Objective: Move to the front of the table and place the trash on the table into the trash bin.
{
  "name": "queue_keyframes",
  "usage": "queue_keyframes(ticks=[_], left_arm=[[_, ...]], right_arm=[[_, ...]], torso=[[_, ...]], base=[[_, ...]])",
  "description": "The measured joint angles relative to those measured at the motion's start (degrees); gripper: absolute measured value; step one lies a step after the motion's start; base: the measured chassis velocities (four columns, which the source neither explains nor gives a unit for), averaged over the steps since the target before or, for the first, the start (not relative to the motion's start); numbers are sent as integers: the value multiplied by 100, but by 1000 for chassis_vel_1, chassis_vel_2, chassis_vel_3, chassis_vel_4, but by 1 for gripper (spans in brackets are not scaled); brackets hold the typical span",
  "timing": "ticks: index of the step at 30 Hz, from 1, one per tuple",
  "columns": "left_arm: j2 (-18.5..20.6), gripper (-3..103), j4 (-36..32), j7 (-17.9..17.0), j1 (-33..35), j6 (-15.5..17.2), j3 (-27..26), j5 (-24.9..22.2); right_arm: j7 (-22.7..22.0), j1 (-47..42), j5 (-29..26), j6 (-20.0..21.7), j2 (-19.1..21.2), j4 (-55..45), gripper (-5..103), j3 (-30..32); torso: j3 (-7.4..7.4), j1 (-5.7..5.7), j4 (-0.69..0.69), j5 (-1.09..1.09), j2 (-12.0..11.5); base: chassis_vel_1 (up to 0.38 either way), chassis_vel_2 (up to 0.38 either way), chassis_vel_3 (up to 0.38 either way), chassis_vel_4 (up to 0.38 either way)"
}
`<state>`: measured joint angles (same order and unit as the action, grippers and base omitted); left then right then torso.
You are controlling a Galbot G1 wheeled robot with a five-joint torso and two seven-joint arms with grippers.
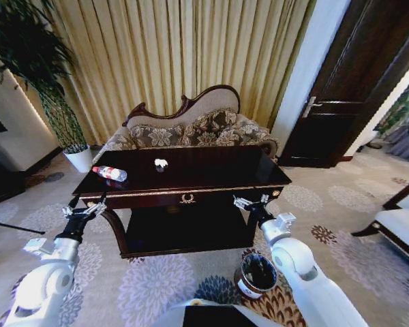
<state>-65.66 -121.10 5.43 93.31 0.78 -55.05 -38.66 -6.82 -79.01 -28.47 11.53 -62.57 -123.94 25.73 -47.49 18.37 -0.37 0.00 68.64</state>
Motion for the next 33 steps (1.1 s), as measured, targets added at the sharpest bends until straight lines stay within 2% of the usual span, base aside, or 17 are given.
queue_keyframes(ticks=[21, 33], left_arm=[[-62, 100, -247, -35, -46, 200, 86, 147], [-86, 100, -239, -38, -61, 210, 129, 166]], right_arm=[[2, 63, 244, 97, 47, -28, 100, 5], [2, -169, 465, 104, 39, -211, 100, -76]], torso=[[1, -1, -1, 0, 0], [0, 0, 0, 0, 0]], base=[[-3, 3, 5, -2], [-121, 121, 118, -117]])
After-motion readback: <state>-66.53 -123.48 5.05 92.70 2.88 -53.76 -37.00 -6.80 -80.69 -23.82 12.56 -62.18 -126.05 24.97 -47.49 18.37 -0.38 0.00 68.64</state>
